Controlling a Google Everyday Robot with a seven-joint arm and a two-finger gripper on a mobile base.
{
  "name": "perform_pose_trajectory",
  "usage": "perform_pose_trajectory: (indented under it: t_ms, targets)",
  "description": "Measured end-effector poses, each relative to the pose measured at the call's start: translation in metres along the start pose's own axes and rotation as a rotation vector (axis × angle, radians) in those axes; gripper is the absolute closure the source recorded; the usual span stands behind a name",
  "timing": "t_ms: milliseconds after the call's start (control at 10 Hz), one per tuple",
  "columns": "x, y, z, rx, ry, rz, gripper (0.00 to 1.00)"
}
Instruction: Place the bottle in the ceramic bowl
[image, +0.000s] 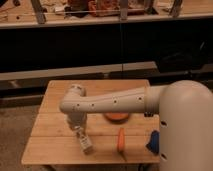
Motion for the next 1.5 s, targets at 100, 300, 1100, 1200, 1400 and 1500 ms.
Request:
perform_pose_trajectory:
  t_ms: [100, 300, 1100, 1200, 1400, 1500]
  targets:
    - [-0.001, -0.003, -0.001, 0.011, -0.010, -0.027, 0.20]
    - [-0.004, -0.004, -0.001, 0.047, -0.031, -0.062, 0.20]
    - [-0.038, -0.007, 0.037, 0.051, -0.109, -0.167, 0.20]
    - [-0.040, -0.007, 0.042, 0.041, -0.117, -0.163, 0.20]
    - [-0.044, -0.004, 0.052, 0.020, -0.134, -0.150, 0.20]
    - [-0.045, -0.001, 0.056, 0.010, -0.142, -0.140, 0.20]
